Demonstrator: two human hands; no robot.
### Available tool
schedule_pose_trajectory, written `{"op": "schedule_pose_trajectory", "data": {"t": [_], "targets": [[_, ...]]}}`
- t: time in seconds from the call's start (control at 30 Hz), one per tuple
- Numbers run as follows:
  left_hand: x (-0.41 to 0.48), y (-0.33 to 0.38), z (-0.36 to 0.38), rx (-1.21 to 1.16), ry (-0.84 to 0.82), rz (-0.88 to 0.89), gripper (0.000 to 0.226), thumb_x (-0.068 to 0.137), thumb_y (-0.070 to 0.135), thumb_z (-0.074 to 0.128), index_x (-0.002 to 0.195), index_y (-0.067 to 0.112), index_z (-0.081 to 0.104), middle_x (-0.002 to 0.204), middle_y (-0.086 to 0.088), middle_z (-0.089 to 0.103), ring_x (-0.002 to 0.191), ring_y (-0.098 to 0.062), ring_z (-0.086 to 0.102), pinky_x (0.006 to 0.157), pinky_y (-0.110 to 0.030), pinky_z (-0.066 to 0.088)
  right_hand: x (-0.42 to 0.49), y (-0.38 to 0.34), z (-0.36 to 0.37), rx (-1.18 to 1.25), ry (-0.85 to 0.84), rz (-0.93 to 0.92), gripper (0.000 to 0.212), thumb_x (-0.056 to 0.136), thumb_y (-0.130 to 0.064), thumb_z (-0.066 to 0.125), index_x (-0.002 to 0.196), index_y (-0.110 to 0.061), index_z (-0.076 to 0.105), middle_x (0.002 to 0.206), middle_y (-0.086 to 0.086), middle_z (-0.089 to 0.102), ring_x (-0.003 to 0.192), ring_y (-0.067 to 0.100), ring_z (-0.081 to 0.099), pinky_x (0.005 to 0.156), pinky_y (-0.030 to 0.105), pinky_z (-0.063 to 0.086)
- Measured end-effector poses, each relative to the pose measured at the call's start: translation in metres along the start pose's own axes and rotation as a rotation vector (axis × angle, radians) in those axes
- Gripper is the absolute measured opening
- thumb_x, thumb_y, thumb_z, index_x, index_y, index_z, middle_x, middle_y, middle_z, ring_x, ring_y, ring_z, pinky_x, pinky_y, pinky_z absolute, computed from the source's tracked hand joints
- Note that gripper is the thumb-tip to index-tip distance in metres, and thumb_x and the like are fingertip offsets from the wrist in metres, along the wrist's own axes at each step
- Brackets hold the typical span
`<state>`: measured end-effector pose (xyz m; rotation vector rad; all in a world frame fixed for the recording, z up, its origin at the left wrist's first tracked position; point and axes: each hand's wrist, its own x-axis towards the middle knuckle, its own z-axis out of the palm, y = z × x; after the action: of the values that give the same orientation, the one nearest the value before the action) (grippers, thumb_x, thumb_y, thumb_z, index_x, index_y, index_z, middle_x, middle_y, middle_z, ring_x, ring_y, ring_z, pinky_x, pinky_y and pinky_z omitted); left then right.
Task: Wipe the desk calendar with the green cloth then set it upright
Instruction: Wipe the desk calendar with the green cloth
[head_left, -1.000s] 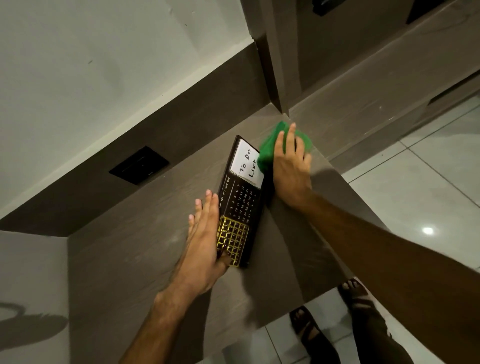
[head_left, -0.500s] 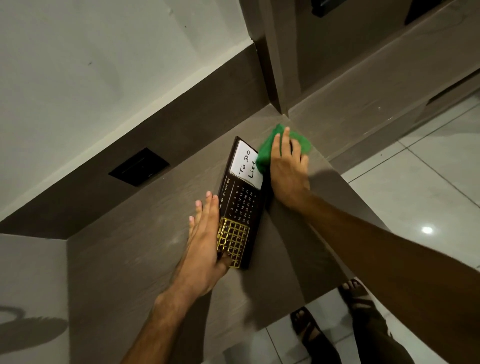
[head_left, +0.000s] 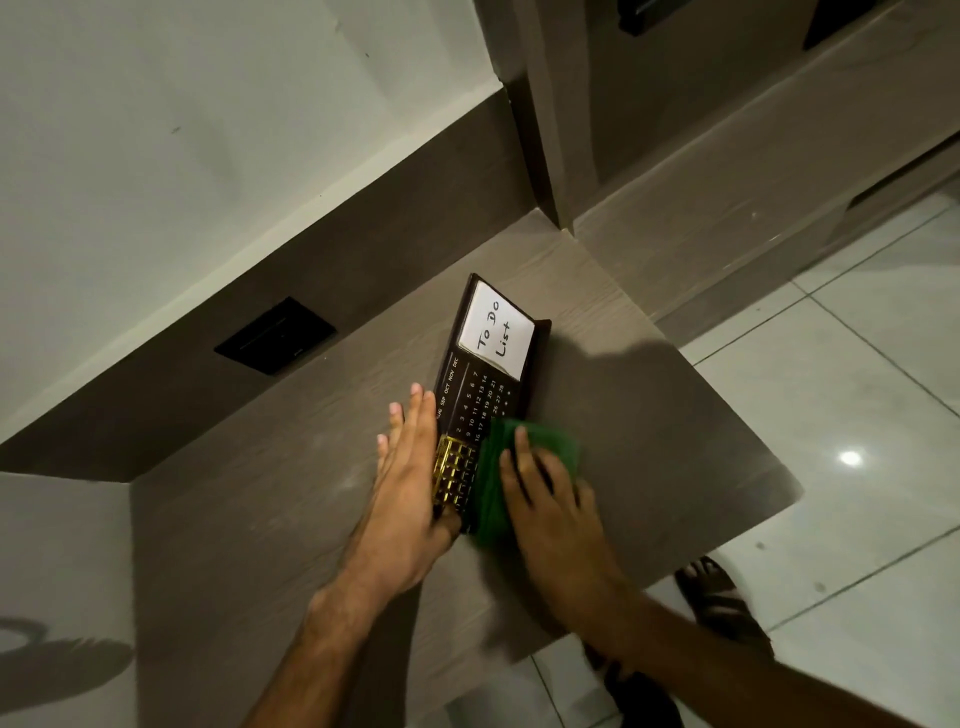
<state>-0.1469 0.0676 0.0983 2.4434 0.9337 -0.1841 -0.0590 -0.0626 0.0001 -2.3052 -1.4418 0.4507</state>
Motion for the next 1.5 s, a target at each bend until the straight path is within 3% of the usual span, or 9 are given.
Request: {"op": "schedule_pose_trajectory", "data": {"t": [0.13,0.3,0.53,0.73,0.9,1.0,1.27,1.4,1.5], "targets": [[0.0,-0.001,0.001,0.017,0.004,0.027,0.127,0.077,0.006,0.079,0.154,0.03,-0.02,0.16,0.015,-0.027,0.151,-0.011,-0.027,0.112,-0.021,-0.026,0.087,0.051,-0.033,-0.171,0.101,0.149,0.103,0.074,-0.026,0.074,0.152,-0.005,0.011,0.161,0.018,0.003,0.139,0.037,0.02,0.103,0.053,0.035],[0.001,-0.005,0.001,0.007,-0.001,0.034,0.13,0.076,0.012,0.08,0.149,0.037,-0.025,0.158,0.017,-0.028,0.15,-0.01,-0.027,0.11,-0.02,-0.026,0.15,0.07,-0.066,-0.246,0.186,0.313,0.066,0.093,-0.018,0.053,0.148,0.002,0.023,0.157,0.024,0.02,0.136,0.038,0.034,0.098,0.051,0.041],[0.002,-0.007,0.003,-0.029,0.01,0.015,0.134,0.072,0.008,0.084,0.155,0.032,-0.019,0.162,0.017,-0.026,0.151,-0.009,-0.028,0.12,-0.033,-0.019,0.035,0.003,-0.008,0.001,0.043,0.143,0.094,0.075,-0.024,0.066,0.151,-0.005,0.014,0.16,0.017,0.014,0.138,0.037,0.028,0.098,0.056,0.039],[0.002,-0.004,0.0,-0.072,0.009,0.014,0.124,0.077,0.001,0.075,0.149,0.038,-0.02,0.161,0.016,-0.024,0.151,-0.01,-0.027,0.116,-0.03,-0.022,-0.026,-0.019,0.003,0.105,-0.281,-0.017,0.086,0.094,-0.027,0.045,0.148,-0.02,-0.021,0.148,0.001,-0.04,0.146,0.027,-0.007,0.113,0.05,0.012],[-0.003,-0.004,-0.001,-0.156,0.019,-0.003,0.125,0.076,-0.002,0.077,0.149,0.043,-0.014,0.163,0.016,-0.019,0.152,-0.014,-0.024,0.122,-0.037,-0.017,-0.021,-0.002,-0.04,0.36,-0.059,0.008,0.088,0.083,-0.011,0.055,0.154,-0.027,0.006,0.158,-0.016,-0.012,0.139,0.007,-0.003,0.111,0.044,0.012],[-0.005,-0.006,0.0,-0.219,0.039,-0.064,0.118,0.078,-0.003,0.076,0.152,0.046,-0.002,0.166,0.012,-0.01,0.154,-0.017,-0.019,0.125,-0.048,-0.012,-0.004,0.004,-0.055,0.47,0.221,-0.078,0.078,0.081,-0.016,0.049,0.152,-0.022,0.019,0.161,-0.005,0.009,0.142,0.006,0.003,0.107,0.043,0.009],[-0.006,-0.001,-0.002,-0.467,-0.012,-0.147,0.117,0.077,-0.02,0.062,0.144,0.06,0.009,0.155,0.029,-0.005,0.152,-0.01,-0.015,0.125,-0.063,0.006,0.035,0.04,-0.035,0.138,0.063,-0.428,0.093,0.074,-0.008,0.073,0.15,-0.026,0.023,0.159,0.003,0.016,0.147,0.036,0.007,0.105,0.059,0.033],[-0.006,0.002,-0.004,-0.498,-0.035,-0.139,0.113,0.08,-0.018,0.061,0.135,0.065,0.01,0.164,0.018,-0.003,0.153,-0.015,-0.016,0.122,-0.069,0.005,0.026,0.029,-0.028,-0.035,-0.009,-0.763,0.098,0.066,-0.028,0.081,0.15,-0.026,0.029,0.159,0.003,0.025,0.147,0.036,0.01,0.106,0.053,0.031],[-0.005,0.006,-0.007,-0.51,-0.042,-0.179,0.114,0.079,-0.02,0.06,0.134,0.066,0.011,0.168,0.012,-0.003,0.153,-0.014,-0.015,0.122,-0.068,0.009,0.049,0.035,-0.053,-0.037,0.103,-0.71,0.088,0.068,-0.016,0.082,0.145,-0.023,0.041,0.154,0.005,0.037,0.144,0.038,0.022,0.103,0.055,0.036]]}}
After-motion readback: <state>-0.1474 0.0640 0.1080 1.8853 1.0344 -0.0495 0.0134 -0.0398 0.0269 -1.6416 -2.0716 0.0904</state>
